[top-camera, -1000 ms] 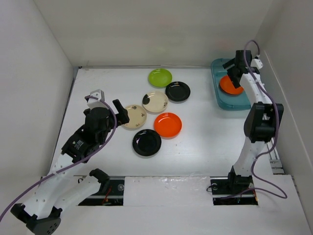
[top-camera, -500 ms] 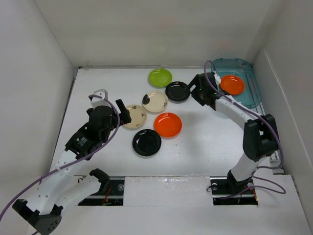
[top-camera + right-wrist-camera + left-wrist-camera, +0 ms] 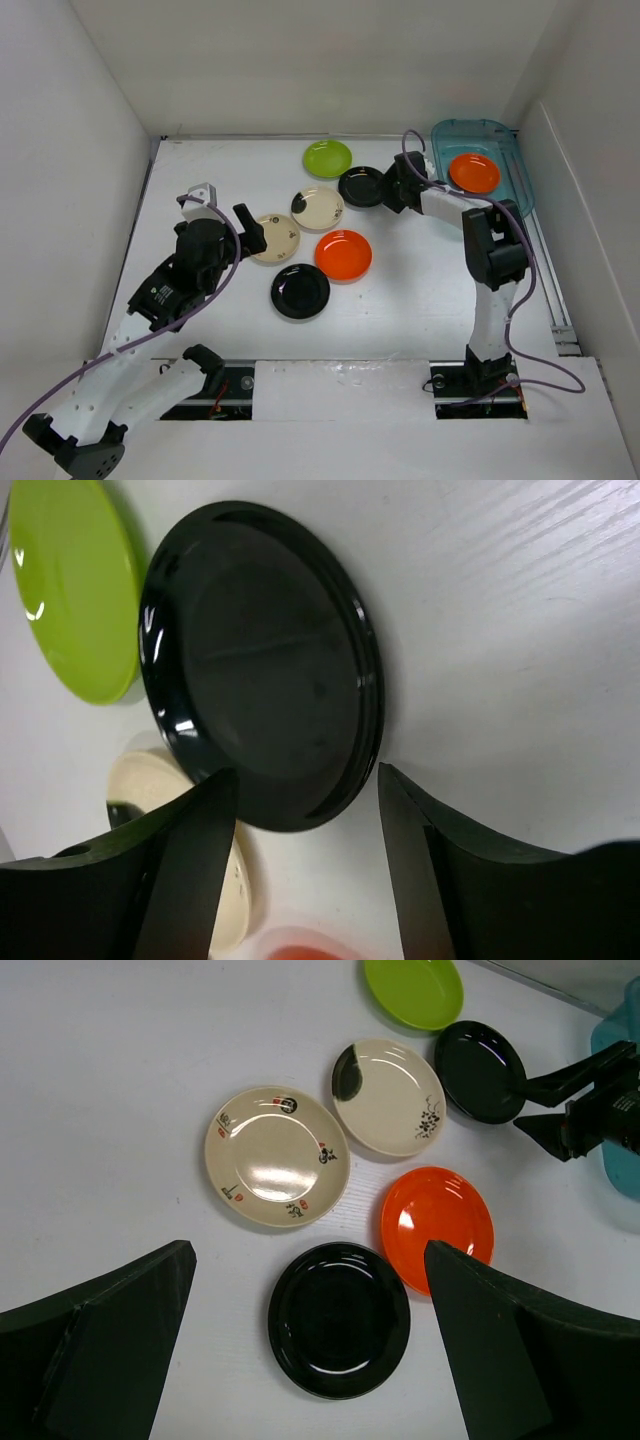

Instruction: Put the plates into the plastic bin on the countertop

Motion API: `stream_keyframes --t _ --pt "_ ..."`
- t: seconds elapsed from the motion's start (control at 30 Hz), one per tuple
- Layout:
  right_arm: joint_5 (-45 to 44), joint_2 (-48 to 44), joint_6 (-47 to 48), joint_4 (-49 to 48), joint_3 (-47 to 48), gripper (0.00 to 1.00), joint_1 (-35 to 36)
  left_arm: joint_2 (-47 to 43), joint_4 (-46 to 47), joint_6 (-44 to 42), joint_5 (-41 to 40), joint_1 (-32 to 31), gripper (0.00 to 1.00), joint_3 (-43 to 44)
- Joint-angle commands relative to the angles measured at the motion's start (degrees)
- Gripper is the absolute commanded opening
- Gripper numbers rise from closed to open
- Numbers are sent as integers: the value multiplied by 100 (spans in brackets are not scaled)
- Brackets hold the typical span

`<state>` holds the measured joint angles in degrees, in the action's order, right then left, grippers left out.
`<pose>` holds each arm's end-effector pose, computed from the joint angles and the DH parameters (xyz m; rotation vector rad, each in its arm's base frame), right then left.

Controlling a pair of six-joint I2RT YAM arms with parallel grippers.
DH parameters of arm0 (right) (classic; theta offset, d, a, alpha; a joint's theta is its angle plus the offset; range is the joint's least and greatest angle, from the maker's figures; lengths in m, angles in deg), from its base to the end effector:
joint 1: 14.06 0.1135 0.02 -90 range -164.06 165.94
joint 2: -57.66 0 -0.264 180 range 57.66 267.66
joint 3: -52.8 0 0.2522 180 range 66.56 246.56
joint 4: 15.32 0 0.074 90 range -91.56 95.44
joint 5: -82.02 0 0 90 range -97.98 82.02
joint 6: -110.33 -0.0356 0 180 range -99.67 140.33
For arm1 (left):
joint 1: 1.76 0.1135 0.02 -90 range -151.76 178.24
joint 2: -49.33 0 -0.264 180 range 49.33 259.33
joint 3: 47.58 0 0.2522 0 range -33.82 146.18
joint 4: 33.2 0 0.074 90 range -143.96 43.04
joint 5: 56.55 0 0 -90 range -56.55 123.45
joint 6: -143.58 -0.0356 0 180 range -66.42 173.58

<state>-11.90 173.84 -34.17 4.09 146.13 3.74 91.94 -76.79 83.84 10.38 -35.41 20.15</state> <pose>0.4291 0.1352 0.1788 0.7812 2.2411 0.5539 0.1370 -0.0744 0.3655 -0.2188 1.8720 -0.3880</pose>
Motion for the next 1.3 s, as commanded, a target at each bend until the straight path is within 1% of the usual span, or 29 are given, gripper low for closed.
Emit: stream_keyframes --t 0.0,0.27,0.33,0.37,0.47,0.5,0.53,0.57,0.6,0.67,0.7,0.73,0.8,0.9,0.97,1.0,1.07,1.2,1.27 --pt "23 167 -166 -196 305 62 -58 -42 135 -82 4 7 100 -10" --pt "-170 642 -166 533 910 62 -58 -148 135 -82 -48 7 100 -10" --pt "-170 861 -166 796 1156 58 -119 -148 135 -82 -48 7 100 -10" --pt "-170 923 -166 849 1209 58 -119 -148 135 -82 -48 7 100 -10" --pt "-118 1046 -227 850 1210 48 -172 -148 135 -82 -110 7 100 -10" --pt "-178 1047 -228 850 1210 48 -172 -200 135 -30 -110 7 100 -10" --pt "-179 995 -228 850 1140 39 -172 -200 135 -29 -110 7 100 -10" --pt "-179 994 -228 798 1140 34 -224 -200 135 -29 -110 7 100 -10" --pt "-179 994 -228 797 1140 30 -225 -200 135 -29 -110 7 100 -10" --pt "-179 1064 -228 858 1209 26 -225 -200 135 -29 -110 7 100 -10" --pt "-179 1065 -228 937 1210 13 -225 -200 135 -29 -110 7 100 -10" --pt "-179 1065 -228 938 1210 5 -225 -140 135 -29 -110 7 100 -10" --pt "-179 1117 -228 1016 1341 0 -277 -139 135 -29 -110 7 100 -10" --pt "-292 925 -228 1227 1403 0 -277 -86 135 -29 -110 7 100 -10" --pt "-555 451 -175 1289 1403 0 -207 -86 135 -29 -110 7 100 -10" --pt "-827 284 -175 1411 1403 0 -207 -86 135 -29 -110 7 100 -10" --pt "-996 -182 -114 1535 1490 0 -207 -86 135 -29 -110 7 100 -10" --pt "-1418 -798 10 1843 1737 0 -435 -86 82 -29 -163 7 100 -10" --pt "-1471 -1113 71 1896 1737 0 -690 -86 82 -29 -163 7 100 -10"
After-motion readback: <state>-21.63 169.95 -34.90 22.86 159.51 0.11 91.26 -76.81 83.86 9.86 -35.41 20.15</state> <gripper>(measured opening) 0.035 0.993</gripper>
